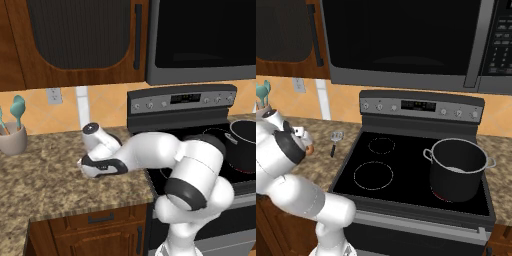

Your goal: Put the squash and onion in the pot. Retrieve the spatula and lightly stir the vegetables in the pot.

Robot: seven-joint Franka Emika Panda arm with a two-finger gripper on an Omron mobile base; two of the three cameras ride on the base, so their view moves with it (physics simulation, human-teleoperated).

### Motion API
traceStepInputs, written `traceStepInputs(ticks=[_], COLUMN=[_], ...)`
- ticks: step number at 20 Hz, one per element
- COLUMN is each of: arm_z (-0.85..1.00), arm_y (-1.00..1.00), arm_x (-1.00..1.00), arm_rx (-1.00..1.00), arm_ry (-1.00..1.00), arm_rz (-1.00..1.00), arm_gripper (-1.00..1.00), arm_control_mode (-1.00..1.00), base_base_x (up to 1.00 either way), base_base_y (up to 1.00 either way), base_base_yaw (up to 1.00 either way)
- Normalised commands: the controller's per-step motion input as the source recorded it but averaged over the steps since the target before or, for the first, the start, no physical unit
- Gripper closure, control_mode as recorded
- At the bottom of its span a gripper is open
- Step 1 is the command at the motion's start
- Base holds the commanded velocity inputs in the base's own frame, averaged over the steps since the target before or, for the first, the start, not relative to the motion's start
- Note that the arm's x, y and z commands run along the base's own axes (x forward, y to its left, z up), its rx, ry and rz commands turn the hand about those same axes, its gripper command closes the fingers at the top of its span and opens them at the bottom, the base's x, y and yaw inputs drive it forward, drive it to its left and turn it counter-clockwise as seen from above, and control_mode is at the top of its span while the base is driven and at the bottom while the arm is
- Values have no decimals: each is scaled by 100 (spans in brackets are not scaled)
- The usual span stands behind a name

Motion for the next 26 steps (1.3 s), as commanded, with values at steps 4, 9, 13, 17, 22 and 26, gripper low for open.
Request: traceStepInputs(ticks=[4,9,13,17,22,26], arm_z=[-16,-32,-34,-33,-34,-18], arm_y=[-24,0,0,7,8,0], arm_x=[34,43,37,22,11,-7], arm_rx=[0,1,3,2,2,0], arm_ry=[0,0,0,0,4,3], arm_rz=[-10,-3,0,0,0,-2], arm_gripper=[-100,-100,-100,-100,100,100], arm_control_mode=[-100,-100,-100,-100,-100,-100], base_base_x=[0,0,0,0,0,0], base_base_y=[0,0,0,0,0,0], base_base_yaw=[0,0,0,0,0,0])
